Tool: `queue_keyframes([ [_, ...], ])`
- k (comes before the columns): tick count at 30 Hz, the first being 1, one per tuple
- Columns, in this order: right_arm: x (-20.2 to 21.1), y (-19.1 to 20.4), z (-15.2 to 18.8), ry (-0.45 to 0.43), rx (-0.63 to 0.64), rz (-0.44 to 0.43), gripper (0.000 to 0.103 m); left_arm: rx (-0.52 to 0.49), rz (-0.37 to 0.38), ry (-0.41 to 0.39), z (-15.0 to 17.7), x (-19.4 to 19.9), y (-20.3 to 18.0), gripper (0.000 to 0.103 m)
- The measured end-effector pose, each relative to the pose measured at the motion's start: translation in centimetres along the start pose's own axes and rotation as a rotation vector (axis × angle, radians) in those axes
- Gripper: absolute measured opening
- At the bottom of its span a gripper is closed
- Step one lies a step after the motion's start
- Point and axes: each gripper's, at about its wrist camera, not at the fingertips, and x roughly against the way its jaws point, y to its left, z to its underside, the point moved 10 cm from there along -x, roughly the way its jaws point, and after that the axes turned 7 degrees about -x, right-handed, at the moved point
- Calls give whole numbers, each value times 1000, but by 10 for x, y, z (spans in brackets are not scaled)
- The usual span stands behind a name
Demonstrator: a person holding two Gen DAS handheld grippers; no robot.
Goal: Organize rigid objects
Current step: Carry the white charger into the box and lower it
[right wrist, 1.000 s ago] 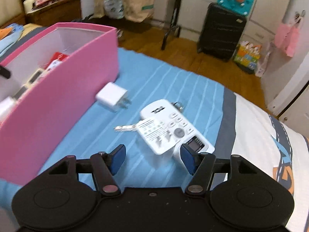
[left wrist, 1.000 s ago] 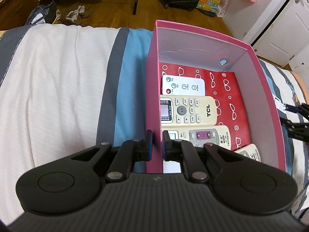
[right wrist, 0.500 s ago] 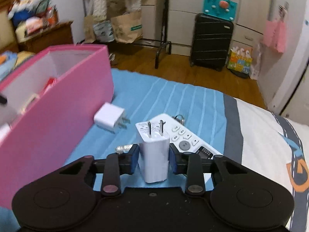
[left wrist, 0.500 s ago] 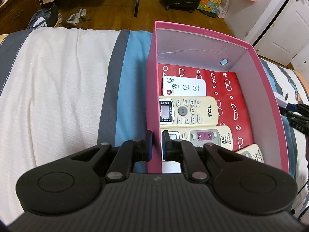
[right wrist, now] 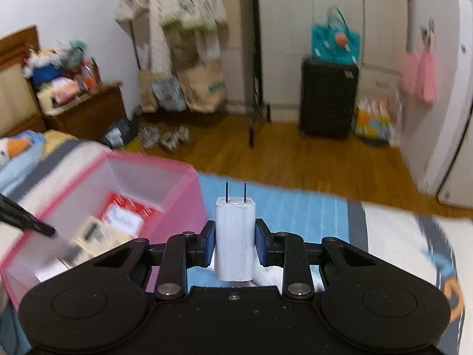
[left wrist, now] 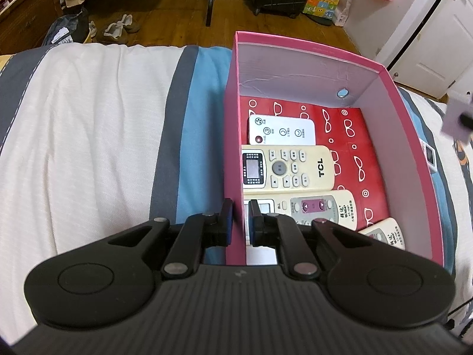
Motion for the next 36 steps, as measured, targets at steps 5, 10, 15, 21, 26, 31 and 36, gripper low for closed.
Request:
queue_keyframes([
  [5,14,44,-14,15,-23,-141,32,0,-3,-1,1,0,0,9],
  [10,11,90,-2,80,58,-196,32,3,1,-1,1,1,0,9],
  [15,-7,124,21,168,188,-211,32,10,12,-5,2,1,0,9],
  [21,-44,142,38,255,447,-97,32,6,13,-11,3,2,-1,9],
  [26,-74,154,59,408,671,-88,32,9,21,-13,3,2,1,9],
  [31,-94,155,74,593,653,-128,32,12,34,-14,2,3,1,9],
  [36,-106,148,71,651,536,-96,32,16,42,-15,2,2,2,9],
])
